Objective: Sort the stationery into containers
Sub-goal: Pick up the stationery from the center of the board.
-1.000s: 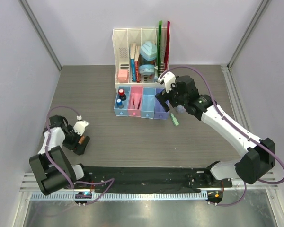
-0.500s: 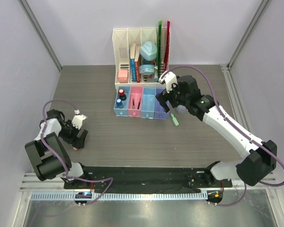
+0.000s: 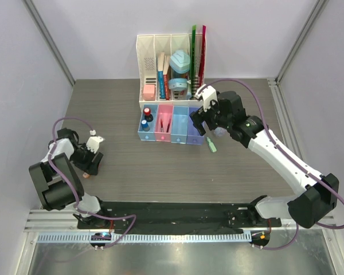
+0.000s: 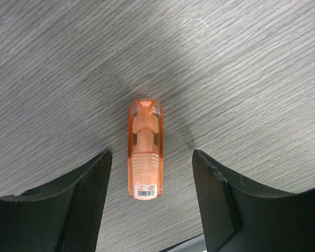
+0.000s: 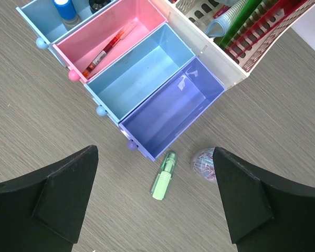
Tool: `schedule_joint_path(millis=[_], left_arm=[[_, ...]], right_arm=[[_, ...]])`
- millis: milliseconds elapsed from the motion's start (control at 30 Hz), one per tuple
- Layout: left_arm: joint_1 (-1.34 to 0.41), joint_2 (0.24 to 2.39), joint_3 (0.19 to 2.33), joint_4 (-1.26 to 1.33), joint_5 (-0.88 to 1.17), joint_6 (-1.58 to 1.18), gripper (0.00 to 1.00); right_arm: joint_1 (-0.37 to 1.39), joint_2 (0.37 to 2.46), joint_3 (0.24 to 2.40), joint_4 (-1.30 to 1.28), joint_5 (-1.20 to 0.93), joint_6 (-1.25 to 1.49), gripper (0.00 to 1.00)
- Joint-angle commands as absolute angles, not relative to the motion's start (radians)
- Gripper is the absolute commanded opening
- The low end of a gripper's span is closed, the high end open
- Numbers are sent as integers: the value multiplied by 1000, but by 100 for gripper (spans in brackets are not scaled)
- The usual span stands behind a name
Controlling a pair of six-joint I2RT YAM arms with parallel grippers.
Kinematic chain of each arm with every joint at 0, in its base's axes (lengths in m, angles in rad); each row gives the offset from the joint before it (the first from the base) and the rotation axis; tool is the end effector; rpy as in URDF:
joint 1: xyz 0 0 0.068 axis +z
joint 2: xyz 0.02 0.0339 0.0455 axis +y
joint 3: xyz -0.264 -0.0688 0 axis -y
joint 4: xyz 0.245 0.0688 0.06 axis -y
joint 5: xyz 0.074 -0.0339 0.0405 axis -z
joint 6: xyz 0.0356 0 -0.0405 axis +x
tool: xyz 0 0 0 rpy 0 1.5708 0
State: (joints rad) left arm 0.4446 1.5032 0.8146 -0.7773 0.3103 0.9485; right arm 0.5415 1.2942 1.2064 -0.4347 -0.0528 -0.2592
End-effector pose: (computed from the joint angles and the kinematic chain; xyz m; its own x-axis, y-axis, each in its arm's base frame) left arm 0.2220 0.0937 0.1602 -0.8327 0.4604 -0.3078 0.5076 0.8567 -0.0919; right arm 0.2494 0.1522 0.3511 -0.2714 -0.4619 -0.8444 -0.6450 0.7384 -0.1967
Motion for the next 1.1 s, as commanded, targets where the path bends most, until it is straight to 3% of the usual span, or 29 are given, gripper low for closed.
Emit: schedule_joint_path(millis=[0, 300, 400, 500, 533, 633, 833, 1067], left_arm=[[401, 1562, 749, -738, 262, 951, 64], [354, 1539, 724, -736, 183, 914, 59], [353, 1526, 710, -738, 173, 910, 48], [353, 1526, 709, -739, 164, 899, 27], [351, 1526, 707, -738, 163, 897, 16], [350, 1525, 710, -741, 153, 894, 0], [342, 1480, 782, -820, 217, 874, 0], [253, 1379, 1023, -986, 446, 764, 0]], right_arm=[[532, 1246, 1219, -391, -61, -239, 96], [528, 1195, 1193, -393, -66, -248, 96], [526, 1186, 1187, -393, -61, -255, 96], [526, 1180, 1180, -391, -61, -255, 96], [526, 1180, 1172, -391, -52, -255, 96], [522, 1195, 1160, -388, -26, -241, 95], [514, 1221, 1123, -368, 52, -144, 93], [511, 1207, 1112, -498, 52, -308, 93]])
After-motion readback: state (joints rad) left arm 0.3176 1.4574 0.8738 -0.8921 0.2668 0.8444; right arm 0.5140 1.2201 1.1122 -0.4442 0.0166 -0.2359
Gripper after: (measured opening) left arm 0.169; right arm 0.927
